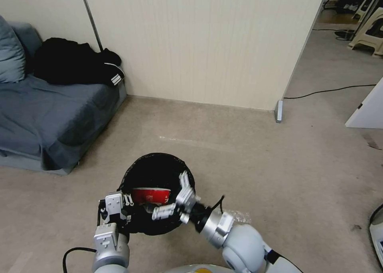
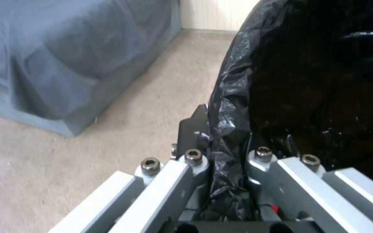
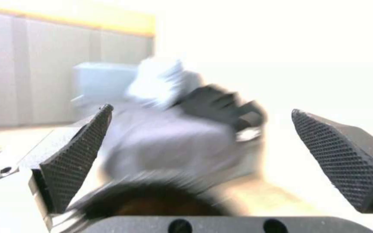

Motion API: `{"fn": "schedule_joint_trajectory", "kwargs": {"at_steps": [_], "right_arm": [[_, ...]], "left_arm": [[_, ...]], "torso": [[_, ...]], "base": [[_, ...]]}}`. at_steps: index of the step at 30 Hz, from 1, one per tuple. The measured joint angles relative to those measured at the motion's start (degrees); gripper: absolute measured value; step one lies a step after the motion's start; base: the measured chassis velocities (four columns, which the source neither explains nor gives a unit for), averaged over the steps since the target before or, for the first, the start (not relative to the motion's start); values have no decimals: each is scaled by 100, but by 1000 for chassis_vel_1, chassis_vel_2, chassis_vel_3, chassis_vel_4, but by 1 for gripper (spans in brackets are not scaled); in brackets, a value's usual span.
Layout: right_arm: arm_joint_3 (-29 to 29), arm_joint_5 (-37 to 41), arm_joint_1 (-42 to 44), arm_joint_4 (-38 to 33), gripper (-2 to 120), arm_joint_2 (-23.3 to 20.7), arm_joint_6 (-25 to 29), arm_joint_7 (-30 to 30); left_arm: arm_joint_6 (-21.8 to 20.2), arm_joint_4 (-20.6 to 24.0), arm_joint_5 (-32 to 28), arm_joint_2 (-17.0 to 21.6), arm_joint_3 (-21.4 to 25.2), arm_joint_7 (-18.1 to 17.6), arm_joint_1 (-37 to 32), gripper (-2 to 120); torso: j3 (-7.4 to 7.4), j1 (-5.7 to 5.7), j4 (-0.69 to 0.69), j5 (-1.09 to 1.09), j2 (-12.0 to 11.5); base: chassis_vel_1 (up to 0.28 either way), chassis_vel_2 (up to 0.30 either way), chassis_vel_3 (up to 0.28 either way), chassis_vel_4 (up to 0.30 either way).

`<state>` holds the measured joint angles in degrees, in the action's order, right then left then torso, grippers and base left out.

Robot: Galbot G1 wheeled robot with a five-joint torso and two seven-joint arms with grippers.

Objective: Pick up the trash bin, then pick up the garbage from the floor and place it into the trash bin.

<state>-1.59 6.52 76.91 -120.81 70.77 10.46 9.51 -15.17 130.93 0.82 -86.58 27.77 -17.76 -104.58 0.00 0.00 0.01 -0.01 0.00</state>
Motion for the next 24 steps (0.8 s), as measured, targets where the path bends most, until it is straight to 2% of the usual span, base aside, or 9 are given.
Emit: {"fn": "schedule_joint_trajectory", "kwargs": {"at_steps": [1, 2, 6, 7, 8, 11, 17, 20, 24], "right_arm": [[339, -131, 220, -209, 100, 95, 84, -80], [339, -131, 220, -209, 100, 95, 84, -80], [1076, -513, 966, -633, 100, 313, 395, -396], [1201, -587, 1265, -732, 100, 399, 448, -565], [1259, -705, 1659, -802, 100, 540, 520, -723], [1265, -1076, 2219, -793, 100, 866, 733, -888], [1340, -1688, 2577, -434, 100, 1433, 1143, -1162], [1734, -1937, 2615, -170, 100, 1733, 1431, -1209], [2026, -1903, 2611, -7, 100, 1864, 1634, -1233]], "left_arm": [[-42, 0, -25, 47, 41, 4, 75, 3], [-42, 0, -25, 47, 41, 4, 75, 3], [-62, -47, -75, 144, 76, 55, 264, 3], [-62, -81, -92, 172, 76, 85, 321, 3], [-61, -127, -116, 208, 80, 103, 382, 3], [-54, -199, -198, 257, 94, 133, 478, 3], [10, -272, -254, 306, 139, 211, 589, 3], [41, -314, -264, 324, 143, 228, 675, 3], [44, -362, -321, 360, 141, 236, 728, 3]], "torso": [[0, 0, -1, 1, 0], [0, 0, -1, 1, 0], [0, 0, -4, 0, 0], [0, 0, 1, 0, 0], [0, 0, -4, 1, 0], [0, 0, -3, -1, 0], [0, 1, 0, 0, 0], [0, 0, -2, -4, 0], [0, 1, 0, -13, -1]], "base": [[0, 0, 0, 0], [0, 0, 0, 0], [0, 0, 0, 0], [0, 0, 0, 0], [0, 0, 0, 0], [0, 0, 0, 0], [0, 0, 0, 0], [0, 0, 0, 0], [0, 0, 0, 0]]}}
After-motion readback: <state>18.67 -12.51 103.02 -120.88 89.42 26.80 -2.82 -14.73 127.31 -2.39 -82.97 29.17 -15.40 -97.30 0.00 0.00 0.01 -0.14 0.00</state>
